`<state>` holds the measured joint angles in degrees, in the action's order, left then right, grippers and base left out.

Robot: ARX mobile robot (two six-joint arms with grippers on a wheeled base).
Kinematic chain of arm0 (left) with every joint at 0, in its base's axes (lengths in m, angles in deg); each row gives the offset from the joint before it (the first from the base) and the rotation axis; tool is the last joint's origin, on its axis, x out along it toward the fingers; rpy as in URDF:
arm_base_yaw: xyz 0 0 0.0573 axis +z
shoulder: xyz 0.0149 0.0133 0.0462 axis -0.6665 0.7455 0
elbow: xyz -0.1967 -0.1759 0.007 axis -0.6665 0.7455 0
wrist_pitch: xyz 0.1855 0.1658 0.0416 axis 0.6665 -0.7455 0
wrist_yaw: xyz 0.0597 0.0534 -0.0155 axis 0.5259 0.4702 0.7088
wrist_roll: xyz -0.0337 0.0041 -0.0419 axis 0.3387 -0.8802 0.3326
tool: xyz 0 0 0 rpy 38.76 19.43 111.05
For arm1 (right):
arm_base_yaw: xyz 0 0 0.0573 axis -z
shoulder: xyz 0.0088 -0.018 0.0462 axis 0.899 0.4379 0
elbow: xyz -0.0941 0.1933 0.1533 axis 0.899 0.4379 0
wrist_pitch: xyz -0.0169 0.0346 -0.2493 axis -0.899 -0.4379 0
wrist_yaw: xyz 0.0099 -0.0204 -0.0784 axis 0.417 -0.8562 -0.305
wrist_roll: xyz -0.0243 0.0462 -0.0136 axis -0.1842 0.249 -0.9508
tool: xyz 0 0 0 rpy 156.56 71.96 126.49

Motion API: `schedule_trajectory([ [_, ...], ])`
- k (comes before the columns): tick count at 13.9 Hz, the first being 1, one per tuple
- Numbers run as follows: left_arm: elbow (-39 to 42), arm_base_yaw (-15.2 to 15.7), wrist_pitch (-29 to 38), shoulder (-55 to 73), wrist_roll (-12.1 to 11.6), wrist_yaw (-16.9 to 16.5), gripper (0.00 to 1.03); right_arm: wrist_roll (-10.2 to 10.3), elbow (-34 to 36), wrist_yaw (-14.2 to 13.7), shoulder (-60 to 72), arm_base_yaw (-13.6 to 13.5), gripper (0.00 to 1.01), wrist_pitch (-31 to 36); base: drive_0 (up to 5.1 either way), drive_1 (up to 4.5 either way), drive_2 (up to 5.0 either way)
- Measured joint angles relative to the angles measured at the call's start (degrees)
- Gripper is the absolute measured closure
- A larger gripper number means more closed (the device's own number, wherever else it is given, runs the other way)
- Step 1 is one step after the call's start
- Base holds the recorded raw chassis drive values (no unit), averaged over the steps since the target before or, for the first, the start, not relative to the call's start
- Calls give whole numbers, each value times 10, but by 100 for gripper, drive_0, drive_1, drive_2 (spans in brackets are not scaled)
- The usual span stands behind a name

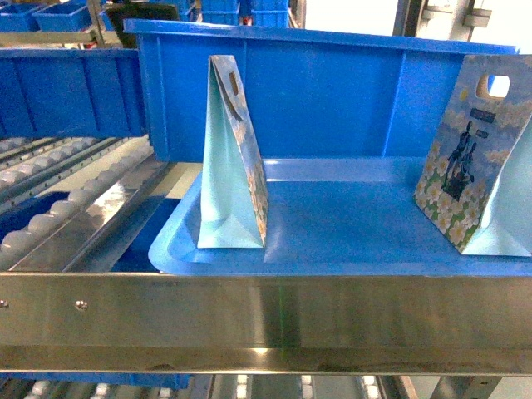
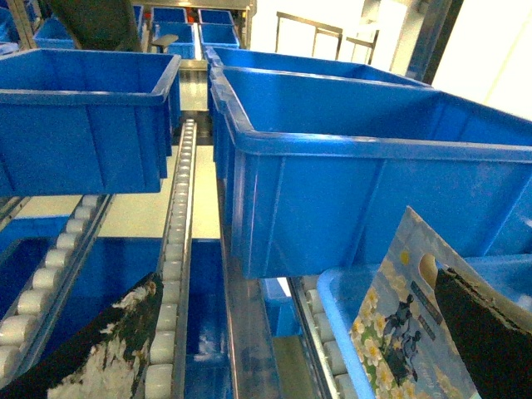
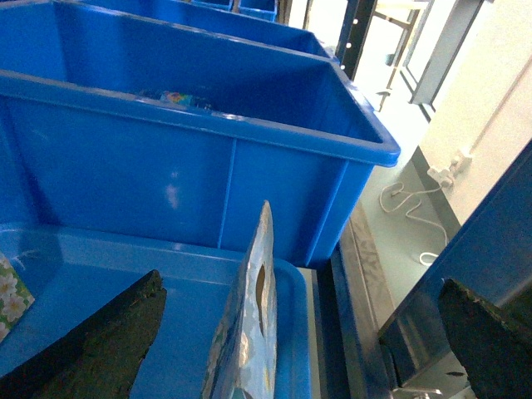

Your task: Move flower gift bag to table near conveyor

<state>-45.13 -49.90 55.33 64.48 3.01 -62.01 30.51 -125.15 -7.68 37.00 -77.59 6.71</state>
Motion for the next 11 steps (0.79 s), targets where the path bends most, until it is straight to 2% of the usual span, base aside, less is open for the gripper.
schedule_trajectory([
  [1, 0, 0, 0, 0, 0, 0, 5, 2, -17, -3, 25, 0, 3, -5, 0, 0, 0],
  [2, 0, 0, 0, 0, 0, 0, 5, 13, -33, 2, 46, 1, 3, -25, 0, 0, 0],
  [5, 0, 0, 0, 0, 0, 0, 5, 39, -37, -1, 80, 0, 3, -28, 0, 0, 0],
  [9, 0, 0, 0, 0, 0, 0, 5, 45, -37, -12, 121, 1, 3, -17, 0, 0, 0],
  [11, 0, 0, 0, 0, 0, 0, 5, 61, -37, -1, 145, 8, 3, -18, 0, 0, 0],
])
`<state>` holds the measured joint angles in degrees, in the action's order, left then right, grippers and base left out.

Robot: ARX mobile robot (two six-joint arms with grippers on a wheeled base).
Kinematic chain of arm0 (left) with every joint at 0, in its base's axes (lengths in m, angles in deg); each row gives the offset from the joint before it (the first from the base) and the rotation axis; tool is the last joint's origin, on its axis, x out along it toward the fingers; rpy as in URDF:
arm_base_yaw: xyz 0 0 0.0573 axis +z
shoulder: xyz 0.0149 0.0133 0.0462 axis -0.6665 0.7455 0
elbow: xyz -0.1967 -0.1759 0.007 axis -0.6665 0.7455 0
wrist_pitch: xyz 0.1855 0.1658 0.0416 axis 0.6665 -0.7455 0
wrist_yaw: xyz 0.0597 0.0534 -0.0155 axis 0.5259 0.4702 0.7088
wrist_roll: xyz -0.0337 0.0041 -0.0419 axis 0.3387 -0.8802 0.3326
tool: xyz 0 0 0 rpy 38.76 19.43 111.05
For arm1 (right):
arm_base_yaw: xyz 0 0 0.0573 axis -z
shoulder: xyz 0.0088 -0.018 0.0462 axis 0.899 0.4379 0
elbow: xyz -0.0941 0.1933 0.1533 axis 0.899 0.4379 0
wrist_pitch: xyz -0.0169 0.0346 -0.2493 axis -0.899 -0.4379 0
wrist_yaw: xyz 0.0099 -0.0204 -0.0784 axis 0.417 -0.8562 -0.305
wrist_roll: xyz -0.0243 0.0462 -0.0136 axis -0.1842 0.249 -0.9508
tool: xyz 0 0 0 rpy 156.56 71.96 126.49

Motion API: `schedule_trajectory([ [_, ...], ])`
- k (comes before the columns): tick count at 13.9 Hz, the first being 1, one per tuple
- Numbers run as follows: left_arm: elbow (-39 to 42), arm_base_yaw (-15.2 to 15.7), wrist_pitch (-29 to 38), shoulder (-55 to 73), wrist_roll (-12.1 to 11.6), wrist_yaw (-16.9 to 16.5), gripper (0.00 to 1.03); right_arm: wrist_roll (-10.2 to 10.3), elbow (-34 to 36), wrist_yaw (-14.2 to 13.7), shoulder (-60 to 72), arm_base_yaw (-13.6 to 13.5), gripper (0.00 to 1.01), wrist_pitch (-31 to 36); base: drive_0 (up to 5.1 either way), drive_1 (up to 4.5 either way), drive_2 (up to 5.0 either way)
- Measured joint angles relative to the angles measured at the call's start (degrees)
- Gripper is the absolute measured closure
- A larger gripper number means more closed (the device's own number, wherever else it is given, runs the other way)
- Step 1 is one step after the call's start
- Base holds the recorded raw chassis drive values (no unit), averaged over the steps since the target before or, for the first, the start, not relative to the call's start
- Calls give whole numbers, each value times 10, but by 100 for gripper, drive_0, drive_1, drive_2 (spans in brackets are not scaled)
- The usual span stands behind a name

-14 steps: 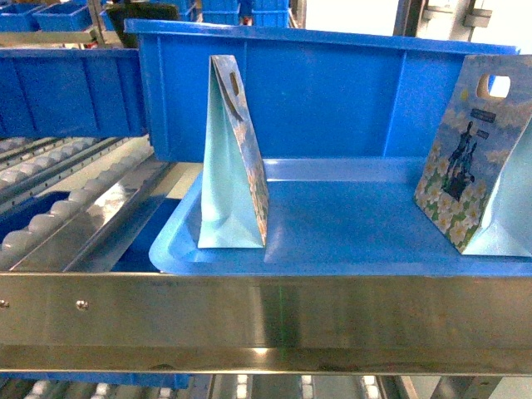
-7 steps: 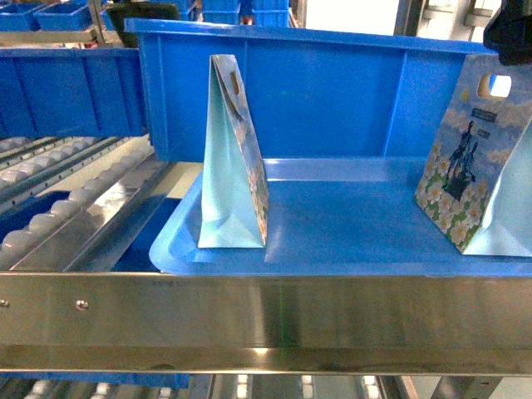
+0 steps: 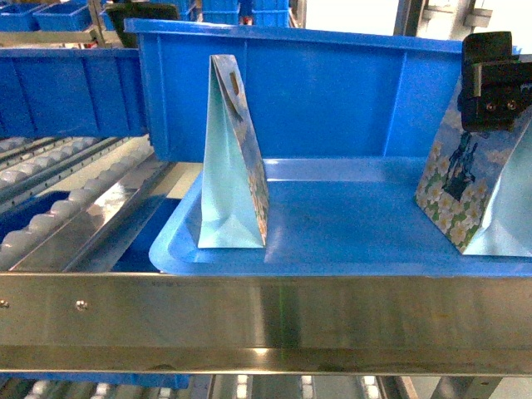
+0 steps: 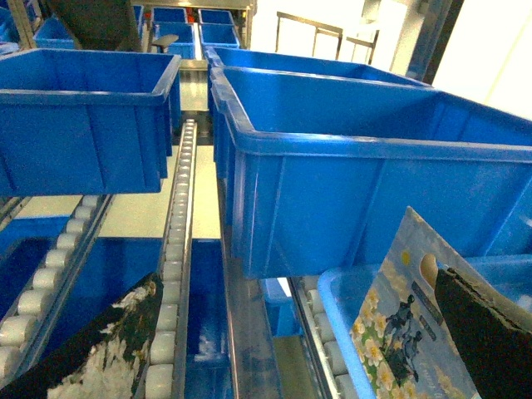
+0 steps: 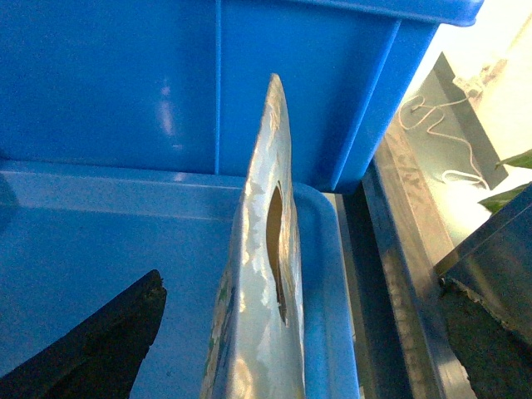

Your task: Move flower gift bag to table near conveyor

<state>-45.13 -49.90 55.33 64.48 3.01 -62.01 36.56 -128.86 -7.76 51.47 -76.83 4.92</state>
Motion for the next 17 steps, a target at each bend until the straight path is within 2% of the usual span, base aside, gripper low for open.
schedule_trajectory([
  [1, 0, 0, 0, 0, 0, 0, 5, 7, -3, 6, 10, 6, 3, 0, 0, 0, 0],
  [4, 0, 0, 0, 0, 0, 0, 5, 49, -17, 31, 28, 27, 4, 2, 0, 0, 0],
  [5, 0, 0, 0, 0, 0, 0, 5, 51, -13, 38, 19, 26, 22, 7, 0, 0, 0],
  [8, 0, 0, 0, 0, 0, 0, 5, 54, 18, 49, -17, -2, 68, 15, 0, 0, 0],
  [10, 0, 0, 0, 0, 0, 0, 5, 54, 24, 49, -20, -8, 92, 14, 0, 0, 0],
  [11, 0, 0, 0, 0, 0, 0, 5, 54, 27, 49, -23, -9, 100, 14, 0, 0, 0],
  [15, 0, 0, 0, 0, 0, 1, 5, 52, 47, 47, -29, -14, 99, 43, 0, 0, 0],
  [17, 0, 0, 0, 0, 0, 1, 5, 39, 62, 47, -43, -6, 99, 62, 0, 0, 0],
])
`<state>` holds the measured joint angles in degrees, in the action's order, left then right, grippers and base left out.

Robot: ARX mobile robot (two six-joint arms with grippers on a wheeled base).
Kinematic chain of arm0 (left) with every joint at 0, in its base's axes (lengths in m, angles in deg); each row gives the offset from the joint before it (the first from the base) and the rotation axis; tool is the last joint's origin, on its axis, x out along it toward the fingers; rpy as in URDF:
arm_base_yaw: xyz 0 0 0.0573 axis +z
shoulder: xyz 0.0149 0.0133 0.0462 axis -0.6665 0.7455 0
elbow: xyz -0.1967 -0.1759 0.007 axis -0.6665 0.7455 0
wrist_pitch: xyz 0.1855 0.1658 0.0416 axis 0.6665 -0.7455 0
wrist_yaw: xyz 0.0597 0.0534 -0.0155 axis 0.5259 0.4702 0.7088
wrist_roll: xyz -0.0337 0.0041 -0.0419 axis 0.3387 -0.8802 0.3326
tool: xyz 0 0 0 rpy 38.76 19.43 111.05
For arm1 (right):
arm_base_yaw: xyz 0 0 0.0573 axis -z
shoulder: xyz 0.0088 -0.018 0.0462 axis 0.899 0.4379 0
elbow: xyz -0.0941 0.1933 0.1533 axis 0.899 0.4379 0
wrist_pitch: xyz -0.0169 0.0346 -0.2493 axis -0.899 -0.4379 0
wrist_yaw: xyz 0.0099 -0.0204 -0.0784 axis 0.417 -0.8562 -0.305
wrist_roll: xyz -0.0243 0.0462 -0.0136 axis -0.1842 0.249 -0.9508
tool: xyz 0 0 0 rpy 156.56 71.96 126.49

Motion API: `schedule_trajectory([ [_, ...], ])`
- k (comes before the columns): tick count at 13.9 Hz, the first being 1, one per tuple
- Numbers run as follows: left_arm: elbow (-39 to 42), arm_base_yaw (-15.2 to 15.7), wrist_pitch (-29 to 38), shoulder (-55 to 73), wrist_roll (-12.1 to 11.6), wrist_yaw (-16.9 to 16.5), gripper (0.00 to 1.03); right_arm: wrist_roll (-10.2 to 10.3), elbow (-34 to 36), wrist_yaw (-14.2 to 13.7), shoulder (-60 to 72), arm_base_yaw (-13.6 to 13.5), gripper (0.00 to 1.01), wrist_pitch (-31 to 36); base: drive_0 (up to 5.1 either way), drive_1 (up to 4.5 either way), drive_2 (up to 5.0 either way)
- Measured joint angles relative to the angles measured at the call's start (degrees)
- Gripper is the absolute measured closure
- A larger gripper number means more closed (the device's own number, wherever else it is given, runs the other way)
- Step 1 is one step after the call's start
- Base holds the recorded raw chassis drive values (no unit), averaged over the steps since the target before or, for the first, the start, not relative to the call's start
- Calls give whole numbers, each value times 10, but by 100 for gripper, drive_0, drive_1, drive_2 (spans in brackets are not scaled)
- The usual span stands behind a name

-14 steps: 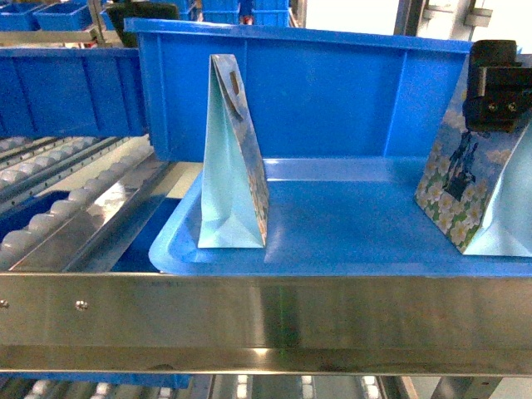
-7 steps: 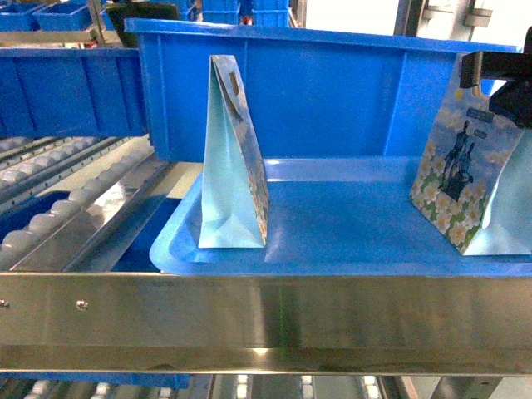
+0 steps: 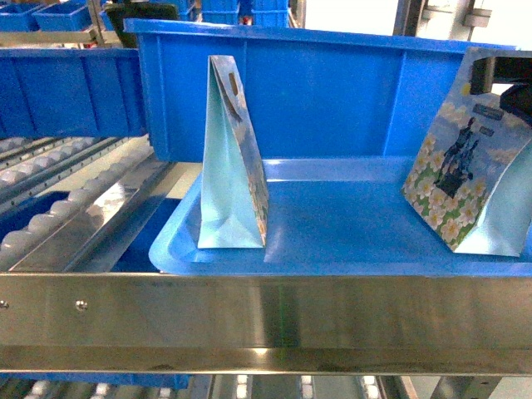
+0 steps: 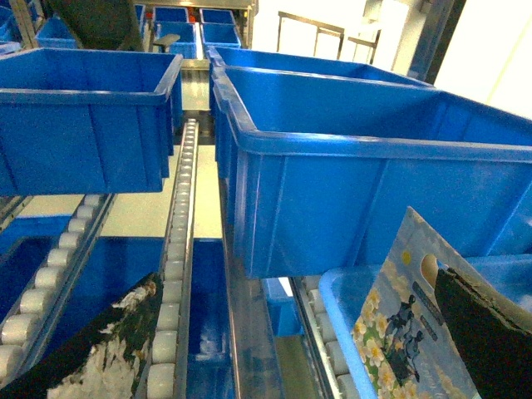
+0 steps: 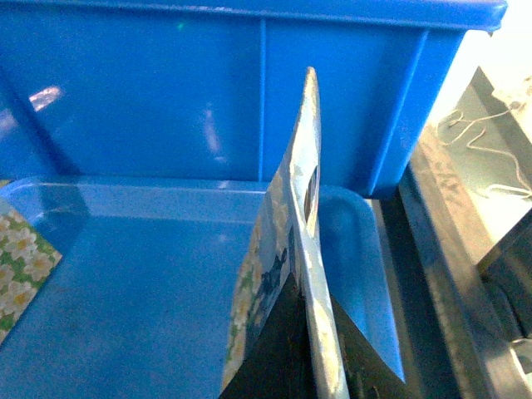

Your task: Move flower gift bag to table near conveyor

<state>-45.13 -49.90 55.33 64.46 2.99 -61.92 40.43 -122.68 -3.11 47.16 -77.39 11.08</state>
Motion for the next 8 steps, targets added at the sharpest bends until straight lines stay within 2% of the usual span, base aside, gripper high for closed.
schedule_trajectory([
  [4, 0, 0, 0, 0, 0, 0, 5, -38, 32, 7, -98, 23, 99, 11, 0, 0, 0],
  [6, 0, 0, 0, 0, 0, 0, 5, -52, 52, 39, -183, 30, 99, -19, 0, 0, 0],
  [8, 0, 0, 0, 0, 0, 0, 5, -58, 71, 56, -254, 53, 99, -36, 0, 0, 0],
])
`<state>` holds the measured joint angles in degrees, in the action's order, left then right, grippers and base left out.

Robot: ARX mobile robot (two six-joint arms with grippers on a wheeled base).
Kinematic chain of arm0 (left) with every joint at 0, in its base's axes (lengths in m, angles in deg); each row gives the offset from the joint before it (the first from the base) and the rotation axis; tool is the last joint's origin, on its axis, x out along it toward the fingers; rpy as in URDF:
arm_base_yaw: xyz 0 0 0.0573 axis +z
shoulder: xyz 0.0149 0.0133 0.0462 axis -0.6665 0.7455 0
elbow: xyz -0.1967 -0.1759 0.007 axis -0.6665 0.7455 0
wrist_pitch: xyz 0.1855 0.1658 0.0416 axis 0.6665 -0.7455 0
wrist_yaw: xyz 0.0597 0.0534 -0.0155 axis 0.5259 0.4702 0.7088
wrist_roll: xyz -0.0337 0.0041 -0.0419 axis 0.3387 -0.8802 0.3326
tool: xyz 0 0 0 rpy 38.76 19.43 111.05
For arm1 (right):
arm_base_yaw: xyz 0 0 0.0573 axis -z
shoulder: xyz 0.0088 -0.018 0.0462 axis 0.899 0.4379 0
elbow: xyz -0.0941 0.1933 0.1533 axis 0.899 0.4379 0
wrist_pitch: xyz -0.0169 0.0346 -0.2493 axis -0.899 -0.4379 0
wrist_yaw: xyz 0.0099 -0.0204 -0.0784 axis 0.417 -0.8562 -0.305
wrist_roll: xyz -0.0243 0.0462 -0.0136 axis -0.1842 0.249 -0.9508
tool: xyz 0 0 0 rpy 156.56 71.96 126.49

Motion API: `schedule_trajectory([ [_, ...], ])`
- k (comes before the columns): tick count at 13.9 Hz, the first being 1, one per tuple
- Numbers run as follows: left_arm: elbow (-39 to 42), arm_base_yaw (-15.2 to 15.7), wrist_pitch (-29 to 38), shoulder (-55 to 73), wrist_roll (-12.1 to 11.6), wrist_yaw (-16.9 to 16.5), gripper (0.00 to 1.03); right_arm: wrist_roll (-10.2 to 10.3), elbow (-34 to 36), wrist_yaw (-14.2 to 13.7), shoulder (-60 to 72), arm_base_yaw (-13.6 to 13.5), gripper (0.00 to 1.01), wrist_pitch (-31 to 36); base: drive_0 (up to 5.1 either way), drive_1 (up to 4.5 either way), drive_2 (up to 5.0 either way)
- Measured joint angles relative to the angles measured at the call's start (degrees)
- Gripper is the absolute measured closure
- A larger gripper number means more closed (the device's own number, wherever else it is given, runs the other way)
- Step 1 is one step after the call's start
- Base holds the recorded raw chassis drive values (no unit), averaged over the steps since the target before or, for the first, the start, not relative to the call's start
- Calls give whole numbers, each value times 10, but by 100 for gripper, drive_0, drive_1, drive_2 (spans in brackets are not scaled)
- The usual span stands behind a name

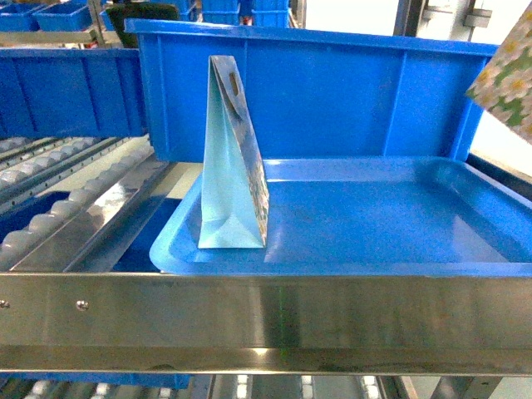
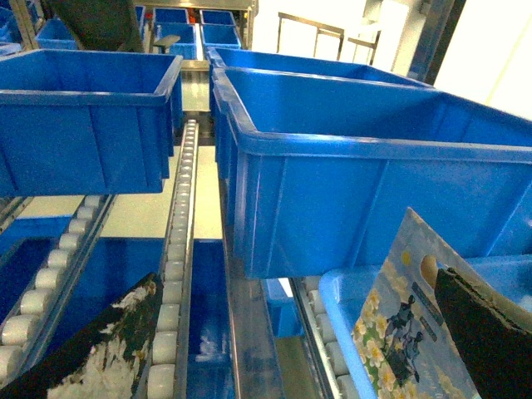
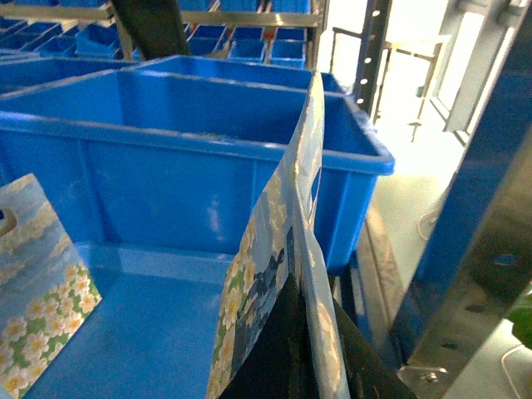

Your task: Move flower gift bag to table near conveyor

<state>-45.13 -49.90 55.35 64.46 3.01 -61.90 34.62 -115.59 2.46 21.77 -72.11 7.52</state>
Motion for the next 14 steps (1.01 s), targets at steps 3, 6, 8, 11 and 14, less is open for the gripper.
schedule_trajectory([
  [3, 0, 0, 0, 0, 0, 0, 5, -8, 35, 21, -99, 46, 99, -23, 0, 0, 0],
  [6, 0, 0, 0, 0, 0, 0, 5, -9, 65, 42, -154, 79, 99, -40, 0, 0, 0],
  [8, 0, 0, 0, 0, 0, 0, 5, -13, 89, 62, -197, 113, 99, -58, 0, 0, 0],
  [11, 0, 0, 0, 0, 0, 0, 5, -34, 99, 35, -206, 130, 99, -44, 0, 0, 0],
  [14, 0, 0, 0, 0, 0, 0, 5, -47, 100, 34, -206, 130, 99, -45, 0, 0, 0],
])
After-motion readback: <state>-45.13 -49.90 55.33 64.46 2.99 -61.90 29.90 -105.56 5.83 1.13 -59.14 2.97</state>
